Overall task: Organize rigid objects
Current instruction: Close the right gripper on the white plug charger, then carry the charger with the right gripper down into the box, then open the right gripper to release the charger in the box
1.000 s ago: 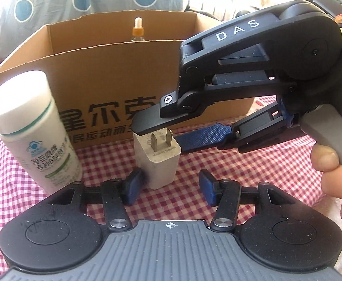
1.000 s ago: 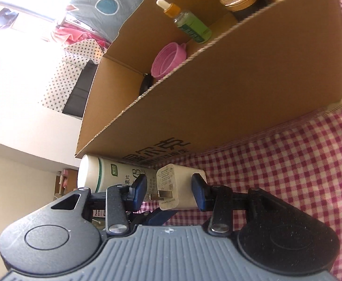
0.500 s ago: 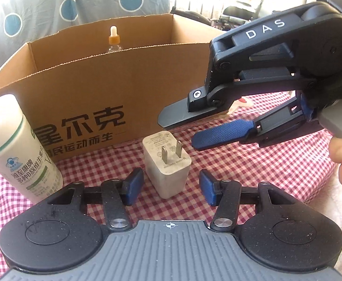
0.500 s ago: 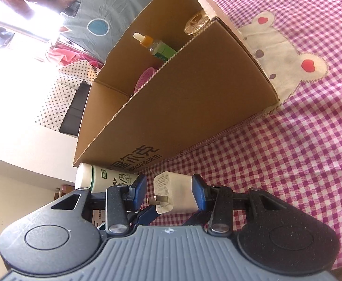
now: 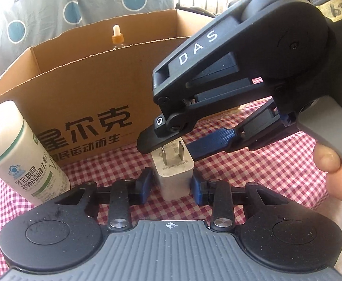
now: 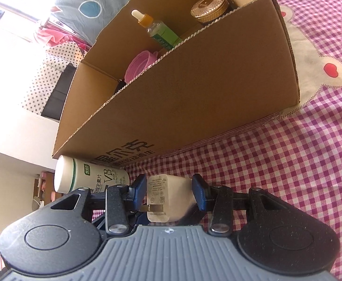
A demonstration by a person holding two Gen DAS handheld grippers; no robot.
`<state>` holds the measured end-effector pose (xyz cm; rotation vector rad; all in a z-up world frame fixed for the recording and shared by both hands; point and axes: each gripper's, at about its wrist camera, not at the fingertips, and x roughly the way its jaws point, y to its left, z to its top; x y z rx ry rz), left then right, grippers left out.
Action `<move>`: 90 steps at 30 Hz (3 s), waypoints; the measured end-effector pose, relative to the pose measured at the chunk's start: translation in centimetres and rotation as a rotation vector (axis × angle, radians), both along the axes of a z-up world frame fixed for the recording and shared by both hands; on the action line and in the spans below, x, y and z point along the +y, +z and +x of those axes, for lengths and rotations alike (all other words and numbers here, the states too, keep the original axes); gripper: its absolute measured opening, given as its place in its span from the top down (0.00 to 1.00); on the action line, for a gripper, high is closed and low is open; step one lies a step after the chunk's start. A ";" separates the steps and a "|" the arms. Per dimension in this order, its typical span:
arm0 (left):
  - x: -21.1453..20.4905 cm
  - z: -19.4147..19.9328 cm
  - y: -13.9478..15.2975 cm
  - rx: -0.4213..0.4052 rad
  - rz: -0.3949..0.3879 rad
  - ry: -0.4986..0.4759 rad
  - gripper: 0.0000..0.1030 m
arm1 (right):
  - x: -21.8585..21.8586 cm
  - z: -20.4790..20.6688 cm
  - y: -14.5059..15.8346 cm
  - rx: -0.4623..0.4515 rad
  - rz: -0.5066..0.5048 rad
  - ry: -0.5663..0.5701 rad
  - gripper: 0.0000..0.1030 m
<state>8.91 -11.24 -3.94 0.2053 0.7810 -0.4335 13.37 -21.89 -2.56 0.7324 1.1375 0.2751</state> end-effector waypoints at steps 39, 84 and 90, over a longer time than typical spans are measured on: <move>1.1 -1.3 7.6 -0.116 -0.028 0.092 0.69 | 2.1 -1.7 8.1 -0.202 -0.018 0.030 0.55; 2.0 16.2 6.5 0.381 -0.094 0.249 0.43 | -0.4 18.5 2.7 0.042 -0.031 0.172 0.54; 3.2 12.4 9.9 0.248 -0.115 0.236 0.33 | -2.5 14.5 7.5 -0.142 0.019 0.094 0.53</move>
